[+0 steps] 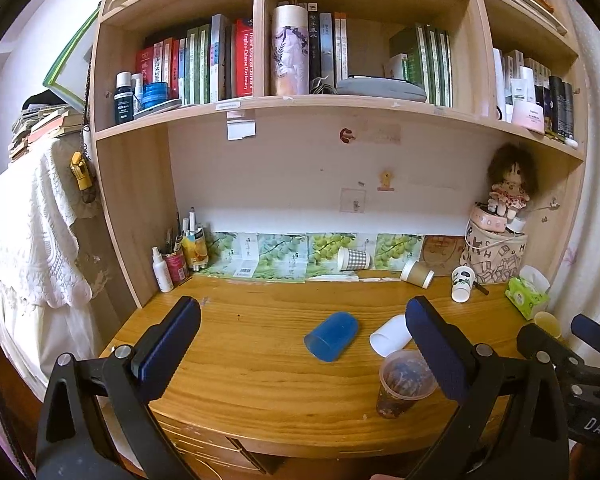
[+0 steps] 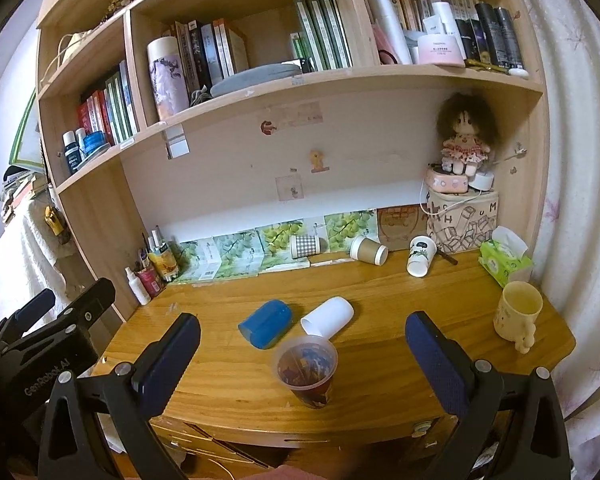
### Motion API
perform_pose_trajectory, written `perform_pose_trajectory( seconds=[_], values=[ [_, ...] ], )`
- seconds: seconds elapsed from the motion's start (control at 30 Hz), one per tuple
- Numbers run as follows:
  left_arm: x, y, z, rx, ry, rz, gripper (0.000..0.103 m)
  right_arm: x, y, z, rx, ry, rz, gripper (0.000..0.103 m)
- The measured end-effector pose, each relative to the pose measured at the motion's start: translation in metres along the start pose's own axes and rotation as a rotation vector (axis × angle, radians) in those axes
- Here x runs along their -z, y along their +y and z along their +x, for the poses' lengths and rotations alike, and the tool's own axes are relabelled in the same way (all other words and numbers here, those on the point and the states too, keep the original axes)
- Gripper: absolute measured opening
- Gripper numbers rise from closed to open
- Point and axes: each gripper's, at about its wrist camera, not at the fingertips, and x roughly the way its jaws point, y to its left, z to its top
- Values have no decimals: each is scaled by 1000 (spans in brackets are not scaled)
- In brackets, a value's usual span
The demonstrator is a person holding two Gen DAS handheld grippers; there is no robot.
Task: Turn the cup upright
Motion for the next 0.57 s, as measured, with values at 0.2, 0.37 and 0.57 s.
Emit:
perform_pose_trajectory(
  seconds=[0.2,0.37,0.57],
  values=[
    [0,-1,1,0,1,0,103,1,0,5,0,21,6,103],
    [0,-1,2,2,3,2,103,0,-1,6,-5,26,5,103],
    [1,-2,6,7,11,8,103,1,-6,11,-10,46,14,103]
  ],
)
